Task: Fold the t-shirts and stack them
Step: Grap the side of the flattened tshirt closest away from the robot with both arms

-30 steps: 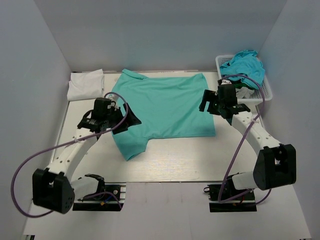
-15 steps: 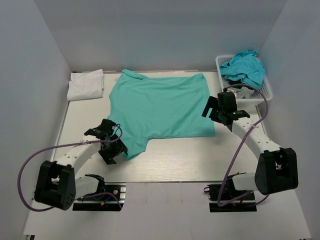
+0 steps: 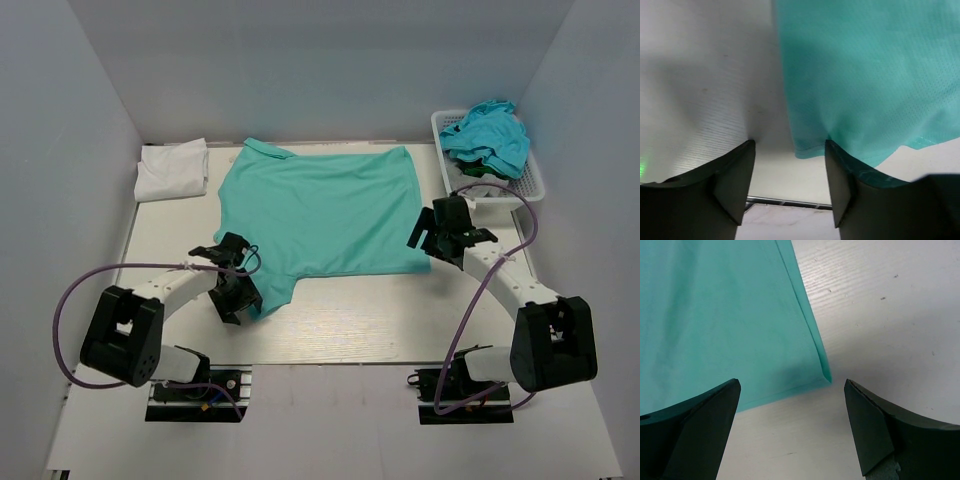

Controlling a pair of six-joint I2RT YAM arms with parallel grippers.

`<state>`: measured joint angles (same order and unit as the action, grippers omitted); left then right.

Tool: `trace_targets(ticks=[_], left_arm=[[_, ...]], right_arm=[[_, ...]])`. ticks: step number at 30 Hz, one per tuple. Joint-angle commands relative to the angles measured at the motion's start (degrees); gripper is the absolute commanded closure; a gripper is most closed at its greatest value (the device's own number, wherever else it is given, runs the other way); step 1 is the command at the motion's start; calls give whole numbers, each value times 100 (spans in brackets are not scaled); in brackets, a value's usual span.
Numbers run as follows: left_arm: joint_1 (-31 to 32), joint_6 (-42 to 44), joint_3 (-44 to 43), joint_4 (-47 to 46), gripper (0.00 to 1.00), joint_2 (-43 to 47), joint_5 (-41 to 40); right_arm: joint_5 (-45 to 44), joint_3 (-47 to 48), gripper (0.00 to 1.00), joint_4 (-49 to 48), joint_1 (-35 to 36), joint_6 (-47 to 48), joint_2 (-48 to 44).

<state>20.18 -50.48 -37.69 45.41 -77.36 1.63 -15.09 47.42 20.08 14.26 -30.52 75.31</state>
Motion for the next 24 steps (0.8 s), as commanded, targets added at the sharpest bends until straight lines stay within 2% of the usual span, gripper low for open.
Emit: trace_targets(ticks=[1,5,7,8,9,11,12,24], left_arm=[[257,29,-10,-506,34,-427,-242],[425,-32,-63,-559,43,-709,-303],[547,-32,-168,-559,54,-955,-365],[548,-32,-238,-455,61,-1043,-417],[609,-32,-239,-402,75,-1114,-418],[609,-32,-361,-262,96,-1228,-558],[609,-32,-362,-208,100,-1229,-558],[609,-32,-722,433,100,-1097,-875]], right_arm=[[-310,-118,10,102,-29,-103,-174],[-450,-189,10,163,-37,-147,-236],[-486,-259,10,198,-29,-156,-262],[-468,-312,10,207,-29,-156,-306],[-521,-408,10,225,-29,-156,-315],[-547,-549,10,173,-20,-147,-298],[-539,-549,10,181,-29,-138,-263],[-188,-312,10,110,-20,-243,880]])
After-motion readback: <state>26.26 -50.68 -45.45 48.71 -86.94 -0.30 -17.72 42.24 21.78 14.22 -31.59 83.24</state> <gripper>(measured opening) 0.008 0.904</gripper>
